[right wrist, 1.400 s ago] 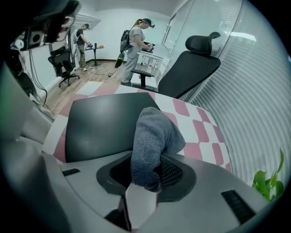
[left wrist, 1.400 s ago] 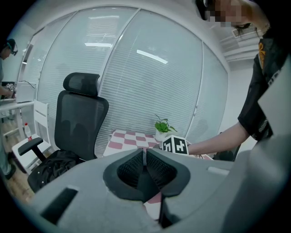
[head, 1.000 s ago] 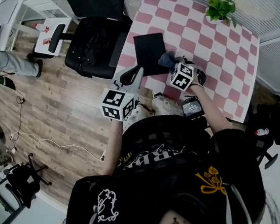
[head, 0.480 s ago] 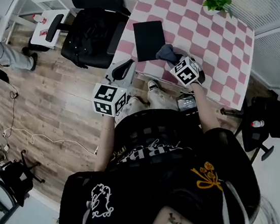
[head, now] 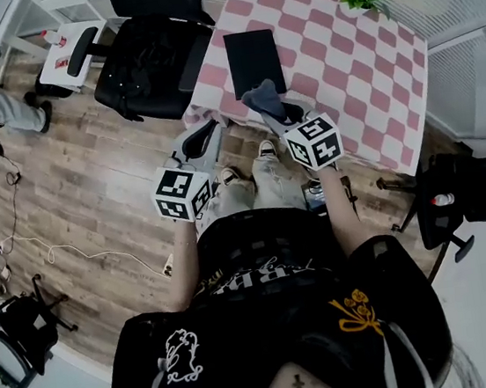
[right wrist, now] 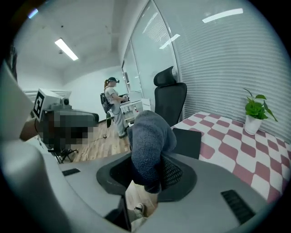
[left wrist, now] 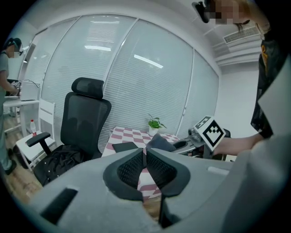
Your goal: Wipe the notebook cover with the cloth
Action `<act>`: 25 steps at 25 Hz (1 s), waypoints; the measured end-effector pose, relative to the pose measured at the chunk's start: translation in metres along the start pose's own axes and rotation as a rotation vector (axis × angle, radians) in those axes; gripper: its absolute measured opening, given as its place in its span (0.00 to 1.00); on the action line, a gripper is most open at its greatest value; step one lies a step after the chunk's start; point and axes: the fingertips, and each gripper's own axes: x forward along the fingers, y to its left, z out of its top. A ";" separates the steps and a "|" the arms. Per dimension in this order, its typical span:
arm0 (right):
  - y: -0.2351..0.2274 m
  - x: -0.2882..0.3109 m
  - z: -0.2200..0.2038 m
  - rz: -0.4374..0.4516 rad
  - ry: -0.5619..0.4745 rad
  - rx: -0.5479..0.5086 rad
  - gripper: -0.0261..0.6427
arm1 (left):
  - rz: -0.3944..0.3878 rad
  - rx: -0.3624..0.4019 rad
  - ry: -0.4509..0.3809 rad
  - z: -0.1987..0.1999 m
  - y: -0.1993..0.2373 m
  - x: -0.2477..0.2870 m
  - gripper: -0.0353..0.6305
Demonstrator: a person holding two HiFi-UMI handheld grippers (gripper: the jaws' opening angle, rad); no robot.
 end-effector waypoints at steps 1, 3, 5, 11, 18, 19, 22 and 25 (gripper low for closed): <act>0.007 -0.002 0.002 0.004 -0.006 0.003 0.22 | 0.001 -0.003 -0.003 -0.001 0.000 -0.003 0.08; 0.018 -0.006 0.006 0.015 -0.019 0.002 0.22 | 0.006 -0.006 -0.018 0.001 0.001 -0.008 0.08; 0.024 -0.009 0.010 0.030 -0.035 0.009 0.22 | 0.020 -0.007 -0.036 0.004 0.000 -0.012 0.08; 0.028 -0.031 0.013 0.045 -0.086 0.071 0.22 | 0.046 0.007 -0.069 0.008 -0.018 -0.016 0.08; 0.031 -0.083 -0.009 0.079 -0.106 0.097 0.22 | 0.056 -0.008 -0.094 0.007 -0.075 -0.018 0.08; 0.032 -0.092 -0.014 0.080 -0.111 0.098 0.22 | 0.049 -0.009 -0.095 0.005 -0.086 -0.019 0.08; 0.042 -0.113 -0.027 0.097 -0.132 0.104 0.22 | 0.051 0.007 -0.091 -0.003 -0.113 -0.028 0.08; 0.050 -0.130 -0.044 0.125 -0.144 0.111 0.22 | 0.073 0.017 -0.085 -0.013 -0.137 -0.036 0.08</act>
